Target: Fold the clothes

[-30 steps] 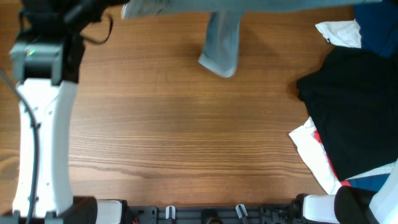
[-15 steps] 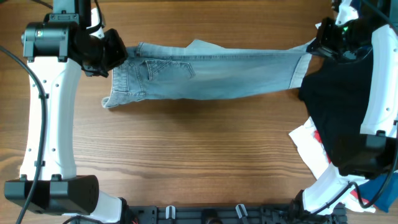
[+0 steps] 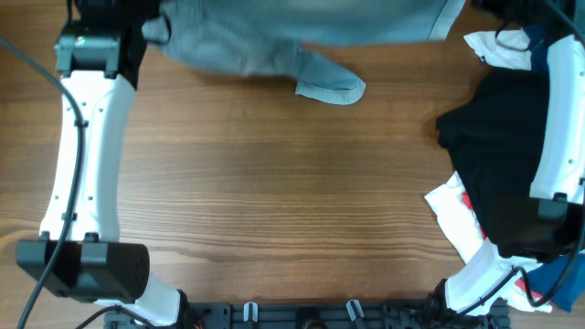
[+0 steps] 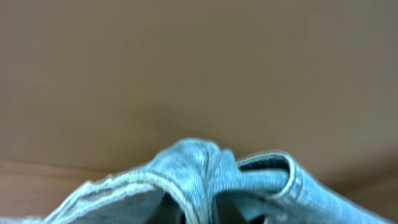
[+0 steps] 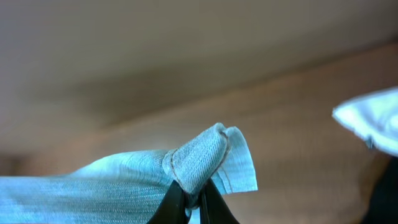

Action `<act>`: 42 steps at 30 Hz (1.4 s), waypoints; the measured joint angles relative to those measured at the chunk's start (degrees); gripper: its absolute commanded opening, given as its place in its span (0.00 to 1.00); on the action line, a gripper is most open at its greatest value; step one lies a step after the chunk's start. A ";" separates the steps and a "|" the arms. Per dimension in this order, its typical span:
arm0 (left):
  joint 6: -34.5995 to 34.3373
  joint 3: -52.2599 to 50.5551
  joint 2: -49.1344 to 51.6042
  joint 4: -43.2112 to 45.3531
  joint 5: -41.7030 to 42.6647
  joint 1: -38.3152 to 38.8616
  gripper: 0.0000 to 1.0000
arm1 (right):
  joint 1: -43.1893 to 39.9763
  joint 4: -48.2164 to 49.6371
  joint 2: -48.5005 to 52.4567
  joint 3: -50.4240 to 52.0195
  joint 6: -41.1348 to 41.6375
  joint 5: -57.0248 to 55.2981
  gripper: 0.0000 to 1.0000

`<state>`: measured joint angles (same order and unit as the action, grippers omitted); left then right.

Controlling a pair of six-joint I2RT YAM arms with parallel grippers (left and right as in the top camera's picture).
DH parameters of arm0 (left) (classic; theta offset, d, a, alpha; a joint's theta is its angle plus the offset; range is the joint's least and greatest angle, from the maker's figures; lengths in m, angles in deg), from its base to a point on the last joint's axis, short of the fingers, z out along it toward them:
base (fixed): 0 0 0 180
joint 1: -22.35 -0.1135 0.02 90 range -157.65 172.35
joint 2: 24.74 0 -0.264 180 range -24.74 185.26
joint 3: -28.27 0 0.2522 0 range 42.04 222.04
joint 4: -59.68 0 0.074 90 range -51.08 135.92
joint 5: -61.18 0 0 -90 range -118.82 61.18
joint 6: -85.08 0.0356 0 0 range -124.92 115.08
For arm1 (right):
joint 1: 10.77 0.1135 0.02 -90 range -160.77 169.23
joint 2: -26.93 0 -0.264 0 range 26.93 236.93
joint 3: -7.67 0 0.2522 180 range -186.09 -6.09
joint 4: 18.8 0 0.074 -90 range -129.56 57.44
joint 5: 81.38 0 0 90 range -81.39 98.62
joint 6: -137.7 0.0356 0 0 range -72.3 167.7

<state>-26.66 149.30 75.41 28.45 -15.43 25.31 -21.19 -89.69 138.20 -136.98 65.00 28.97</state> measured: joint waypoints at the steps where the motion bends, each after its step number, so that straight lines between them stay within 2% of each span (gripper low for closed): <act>1: -0.07 -0.09 0.17 5.55 0.70 0.59 0.04 | -1.11 1.25 0.00 -2.75 2.27 0.11 0.04; 4: -0.63 -0.02 0.04 12.92 3.15 2.95 0.04 | -5.42 3.69 -0.20 -9.70 6.91 0.72 0.04; 10: 1.60 0.07 0.04 10.29 6.75 9.31 0.04 | -14.47 3.13 -1.57 -14.21 10.99 0.85 0.04; 14: 3.74 0.22 0.07 2.58 6.01 9.38 0.04 | -14.53 2.27 -1.55 -14.21 11.21 1.92 0.04; 18: 7.26 0.31 0.09 -3.74 2.56 7.74 0.04 | -12.31 -6.51 -1.55 -14.16 8.94 2.40 0.04; 20: 9.05 0.31 0.42 -4.39 1.66 4.68 0.04 | -9.40 -13.03 -1.55 -13.94 7.67 2.60 0.04; 23: 9.73 0.48 0.92 -1.57 3.02 1.46 0.04 | -7.28 -13.66 -1.44 -13.90 5.46 3.89 0.04; 26: 9.73 1.55 0.96 -4.11 5.66 -1.40 0.04 | -6.49 -15.69 -1.44 -13.90 2.29 7.32 0.04; 30: 9.05 2.75 0.87 -22.43 6.29 -2.67 0.04 | -5.79 -23.21 -0.83 -13.90 -1.77 7.72 0.04; 36: 2.54 2.95 0.90 -57.40 4.00 -5.84 0.04 | -1.84 -36.41 6.34 -12.41 -7.30 5.51 0.04; 42: 1.68 2.86 0.92 -70.44 2.08 -7.17 0.04 | -0.61 -36.52 6.78 2.75 -9.07 4.85 0.04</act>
<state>-24.98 152.16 76.33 -42.00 -13.35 18.15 -21.80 -126.21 144.97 -134.23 55.93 33.83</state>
